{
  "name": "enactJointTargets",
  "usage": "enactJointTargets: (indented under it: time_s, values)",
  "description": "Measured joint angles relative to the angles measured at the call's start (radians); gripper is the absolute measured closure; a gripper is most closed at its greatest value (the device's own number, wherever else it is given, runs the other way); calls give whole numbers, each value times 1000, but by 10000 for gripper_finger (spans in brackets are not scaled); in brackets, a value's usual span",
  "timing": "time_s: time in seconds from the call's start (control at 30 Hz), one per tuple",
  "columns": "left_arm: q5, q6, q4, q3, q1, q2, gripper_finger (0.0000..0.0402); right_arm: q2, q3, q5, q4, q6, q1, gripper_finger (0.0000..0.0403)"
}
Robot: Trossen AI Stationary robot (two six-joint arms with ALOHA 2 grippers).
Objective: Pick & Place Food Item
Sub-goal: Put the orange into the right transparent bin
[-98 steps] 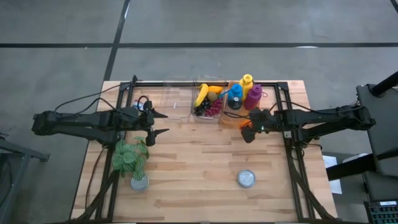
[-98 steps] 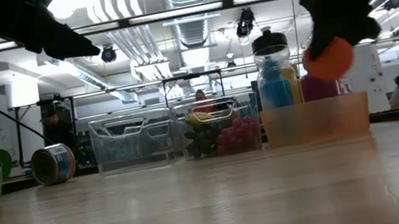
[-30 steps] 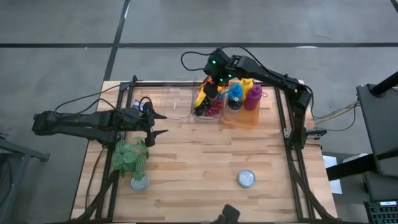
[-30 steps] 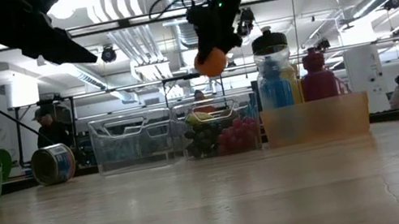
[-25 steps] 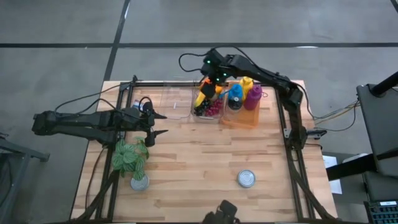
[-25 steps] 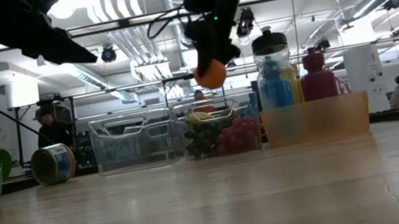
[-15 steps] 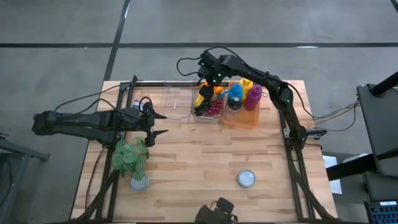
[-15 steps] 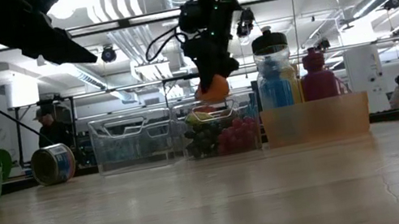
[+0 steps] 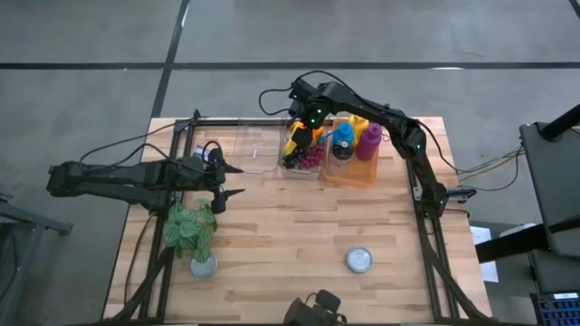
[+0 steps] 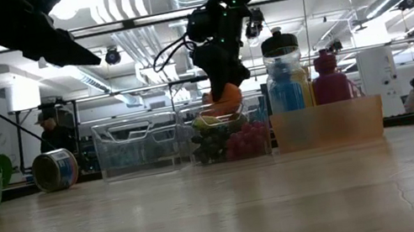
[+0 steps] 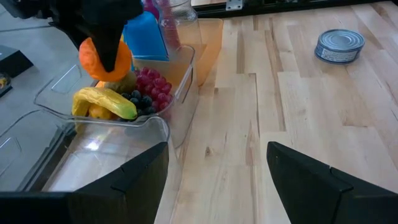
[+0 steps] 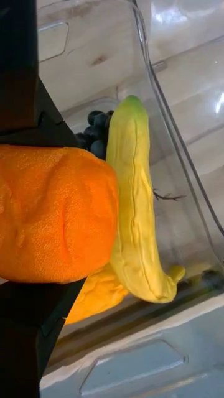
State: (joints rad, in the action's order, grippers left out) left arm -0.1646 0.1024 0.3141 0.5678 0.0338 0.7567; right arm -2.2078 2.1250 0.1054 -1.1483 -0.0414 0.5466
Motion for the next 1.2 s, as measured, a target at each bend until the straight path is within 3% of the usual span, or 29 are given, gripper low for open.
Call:
enactJointTargets:
  time_s: [1.2]
  values:
    - [0,0,0,0,0,0,125,0,-64,26,12,-7,-1,165]
